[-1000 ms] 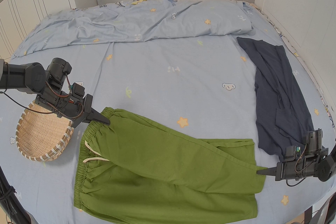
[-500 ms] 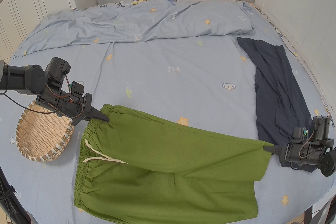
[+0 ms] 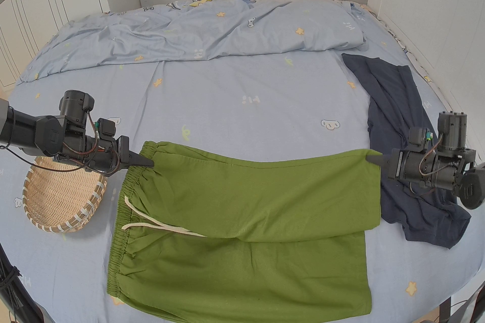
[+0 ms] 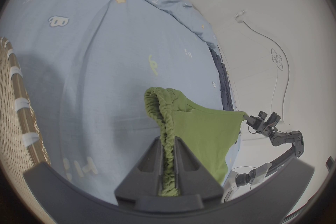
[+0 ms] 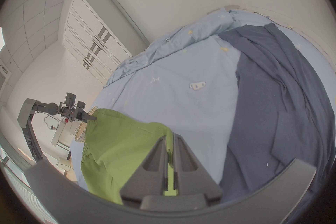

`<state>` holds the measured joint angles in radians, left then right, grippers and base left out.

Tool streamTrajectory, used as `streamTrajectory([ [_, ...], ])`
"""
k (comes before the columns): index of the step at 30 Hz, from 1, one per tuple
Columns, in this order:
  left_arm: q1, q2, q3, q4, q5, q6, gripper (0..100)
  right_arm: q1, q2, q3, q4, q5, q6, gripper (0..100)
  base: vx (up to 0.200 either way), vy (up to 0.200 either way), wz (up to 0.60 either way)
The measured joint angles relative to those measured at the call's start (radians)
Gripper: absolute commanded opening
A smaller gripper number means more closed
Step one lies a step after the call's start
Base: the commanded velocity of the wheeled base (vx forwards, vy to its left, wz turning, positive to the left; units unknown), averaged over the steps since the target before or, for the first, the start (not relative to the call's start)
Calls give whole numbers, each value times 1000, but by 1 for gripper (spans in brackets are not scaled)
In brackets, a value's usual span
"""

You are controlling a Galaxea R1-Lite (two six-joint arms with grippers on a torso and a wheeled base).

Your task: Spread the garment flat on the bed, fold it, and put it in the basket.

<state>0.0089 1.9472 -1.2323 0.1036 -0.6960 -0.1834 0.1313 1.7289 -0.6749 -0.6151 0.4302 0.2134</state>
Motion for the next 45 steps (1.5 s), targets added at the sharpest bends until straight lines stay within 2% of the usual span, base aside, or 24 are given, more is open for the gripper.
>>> streamTrajectory([
  [10, 26, 4, 57, -140, 56, -21, 0, 22, 58, -321, 187, -11, -11, 0, 0, 0, 0],
  [22, 40, 31, 65, -361, 147, -114, 0, 26, 228, -657, 350, -45, -35, 0, 0, 0, 0],
  [31, 42, 75, 65, -466, 218, -138, 0, 27, 360, -826, 370, -76, -35, 0, 0, 0, 0],
  [45, 48, 123, 63, -528, 230, -141, 0, 21, 517, -1027, 400, -129, -37, 0, 0, 0, 0],
])
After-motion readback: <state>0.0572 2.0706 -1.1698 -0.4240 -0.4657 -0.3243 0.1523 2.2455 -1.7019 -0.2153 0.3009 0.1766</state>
